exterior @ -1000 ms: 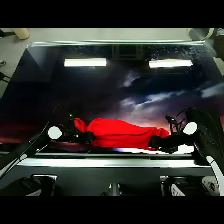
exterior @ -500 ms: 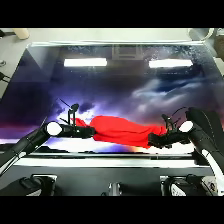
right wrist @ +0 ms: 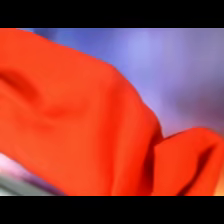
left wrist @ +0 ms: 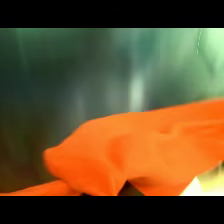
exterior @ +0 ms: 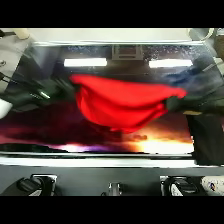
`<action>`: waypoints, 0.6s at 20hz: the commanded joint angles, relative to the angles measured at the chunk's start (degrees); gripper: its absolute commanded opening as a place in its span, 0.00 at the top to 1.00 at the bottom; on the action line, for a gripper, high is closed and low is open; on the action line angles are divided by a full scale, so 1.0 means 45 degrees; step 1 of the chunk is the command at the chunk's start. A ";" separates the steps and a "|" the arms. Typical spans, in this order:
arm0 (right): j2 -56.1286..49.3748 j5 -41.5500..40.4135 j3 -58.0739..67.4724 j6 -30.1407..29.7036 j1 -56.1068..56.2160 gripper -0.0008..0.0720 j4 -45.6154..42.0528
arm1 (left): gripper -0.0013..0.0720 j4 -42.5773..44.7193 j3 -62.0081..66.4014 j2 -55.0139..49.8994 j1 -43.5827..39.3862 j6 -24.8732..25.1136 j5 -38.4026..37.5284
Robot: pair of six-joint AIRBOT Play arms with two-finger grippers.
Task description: Fold the shirts.
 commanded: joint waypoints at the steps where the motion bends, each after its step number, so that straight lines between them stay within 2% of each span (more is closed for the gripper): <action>1: 0.1734 -0.1569 0.4192 0.1350 0.0010 0.96 -0.0039 | 0.95 0.0826 0.4969 0.0699 0.1399 -0.0005 0.0384; 4: 0.2244 -0.1175 0.4862 0.4216 0.0010 0.96 0.0495 | 0.95 0.0816 0.7193 0.0699 0.1914 -0.0005 0.1103; 6: 0.2356 -0.0913 0.4862 0.4357 0.0010 0.96 0.1894 | 0.95 0.0845 0.7946 0.0699 0.1914 0.0019 0.1787; 9: 0.2293 -0.1637 0.4862 0.4726 0.0010 0.96 0.3240 | 0.95 0.1661 0.8179 0.0627 0.1919 0.0374 0.3215; 11: 0.2011 -0.0758 0.4857 0.4804 0.0010 0.96 0.2788 | 0.95 0.2132 0.8165 0.0204 0.1919 0.0374 0.3075; 12: 0.1719 0.0476 0.4847 0.5221 0.0010 0.96 0.2123 | 0.95 0.2312 0.8165 -0.0204 0.1919 0.0374 0.2764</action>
